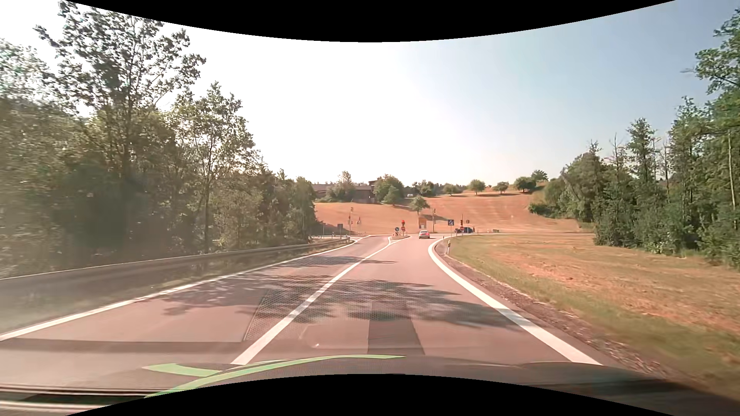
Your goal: Follow the waypoints while adhering to traffic rules and regulations
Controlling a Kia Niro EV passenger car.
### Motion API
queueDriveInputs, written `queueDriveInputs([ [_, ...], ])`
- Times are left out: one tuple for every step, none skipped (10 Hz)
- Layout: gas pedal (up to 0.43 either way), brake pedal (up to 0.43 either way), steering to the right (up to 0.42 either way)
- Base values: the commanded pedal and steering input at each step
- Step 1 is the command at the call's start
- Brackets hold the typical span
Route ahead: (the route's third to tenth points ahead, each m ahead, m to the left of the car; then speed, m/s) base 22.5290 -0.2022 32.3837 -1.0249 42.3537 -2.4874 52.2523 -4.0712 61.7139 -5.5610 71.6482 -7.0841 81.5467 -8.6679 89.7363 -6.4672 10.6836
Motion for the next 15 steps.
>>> queueDriveInputs([
  [0.000, 0.000, 0.034],
  [0.000, 0.000, 0.033],
  [0.000, 0.000, 0.030],
  [0.000, 0.000, 0.029],
  [0.000, 0.000, 0.029],
  [0.000, 0.000, 0.028],
  [0.000, 0.000, 0.028],
  [0.000, 0.000, 0.025],
  [0.000, 0.006, 0.023],
  [0.000, 0.024, 0.018],
  [0.000, 0.049, 0.015],
  [0.000, 0.061, 0.015],
  [0.000, 0.073, 0.015],
  [0.000, 0.085, 0.014],
  [0.000, 0.098, 0.014],
])
